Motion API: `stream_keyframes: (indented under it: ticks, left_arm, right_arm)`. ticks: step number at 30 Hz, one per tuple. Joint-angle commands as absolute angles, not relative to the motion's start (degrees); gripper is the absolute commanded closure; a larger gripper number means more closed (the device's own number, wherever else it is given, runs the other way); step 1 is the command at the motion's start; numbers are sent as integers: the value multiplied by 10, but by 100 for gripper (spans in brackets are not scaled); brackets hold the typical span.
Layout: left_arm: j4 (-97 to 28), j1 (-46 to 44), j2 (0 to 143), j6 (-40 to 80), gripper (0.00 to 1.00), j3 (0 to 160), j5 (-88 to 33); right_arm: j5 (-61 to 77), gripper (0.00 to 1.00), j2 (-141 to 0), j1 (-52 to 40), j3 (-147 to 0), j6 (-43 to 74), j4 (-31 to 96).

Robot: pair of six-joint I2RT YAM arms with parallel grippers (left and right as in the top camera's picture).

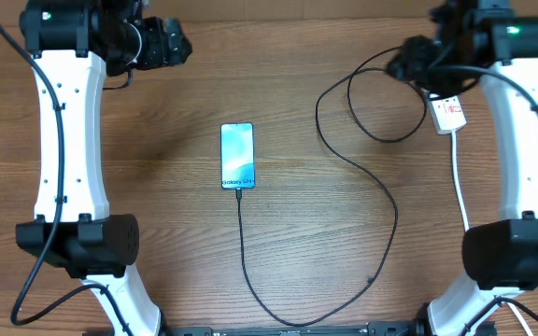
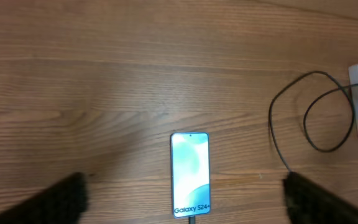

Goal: Plug charger to phone and switch on socket
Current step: 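Move the right gripper over the white power strip's orange switch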

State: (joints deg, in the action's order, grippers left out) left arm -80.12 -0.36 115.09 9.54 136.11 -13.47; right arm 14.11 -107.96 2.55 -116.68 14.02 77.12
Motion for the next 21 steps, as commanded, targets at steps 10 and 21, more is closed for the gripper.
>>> stream_keyframes:
  ticks: [10, 21]
  left_arm:
    - [-802, -1, 1141, 103, 0, 1370, -66]
    - [-802, -1, 1141, 103, 0, 1370, -66]
  right_arm:
    - [98, 23, -1075, 163, -1157, 165, 740]
    - [75, 4, -1075, 189, -1063, 165, 619]
